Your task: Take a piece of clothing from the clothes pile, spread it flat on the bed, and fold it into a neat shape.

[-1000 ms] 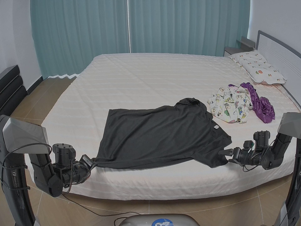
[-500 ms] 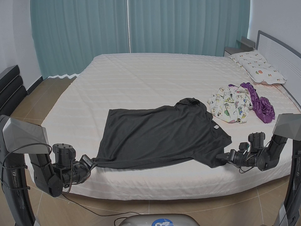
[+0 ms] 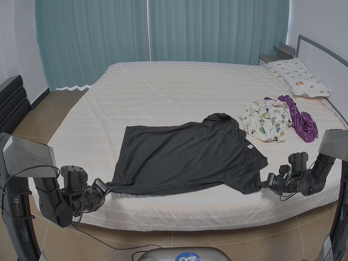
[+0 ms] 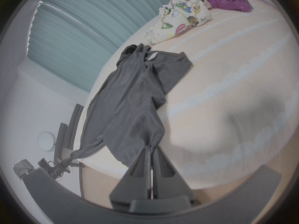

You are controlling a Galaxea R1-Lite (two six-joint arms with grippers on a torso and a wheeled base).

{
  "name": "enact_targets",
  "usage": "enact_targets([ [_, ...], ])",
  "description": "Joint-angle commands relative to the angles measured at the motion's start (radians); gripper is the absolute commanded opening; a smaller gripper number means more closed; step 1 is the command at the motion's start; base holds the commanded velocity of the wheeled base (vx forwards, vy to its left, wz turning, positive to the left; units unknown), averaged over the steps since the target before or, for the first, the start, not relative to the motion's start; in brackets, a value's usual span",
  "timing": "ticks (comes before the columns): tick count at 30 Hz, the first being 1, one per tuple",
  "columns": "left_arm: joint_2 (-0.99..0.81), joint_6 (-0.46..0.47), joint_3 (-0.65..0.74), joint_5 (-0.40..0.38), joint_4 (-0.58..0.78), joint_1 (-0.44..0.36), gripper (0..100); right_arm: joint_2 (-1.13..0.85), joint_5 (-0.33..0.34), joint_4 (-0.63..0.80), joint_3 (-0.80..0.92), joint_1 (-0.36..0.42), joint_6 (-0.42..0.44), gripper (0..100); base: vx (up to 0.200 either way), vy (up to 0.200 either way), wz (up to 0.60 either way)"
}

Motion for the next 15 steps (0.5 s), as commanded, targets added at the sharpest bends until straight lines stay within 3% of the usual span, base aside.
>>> enact_targets([
  [1,-0.036,0.003,0.020,0.009,-0.006,-0.011,0,-0.188,-0.019,0.105,0.046,-0.003,0.003,0,0.000,0.000,0.00],
  [15,-0.169,0.012,0.064,0.018,-0.006,-0.022,0,-0.493,-0.083,0.112,0.403,0.005,0.023,0,0.000,0.000,0.00],
])
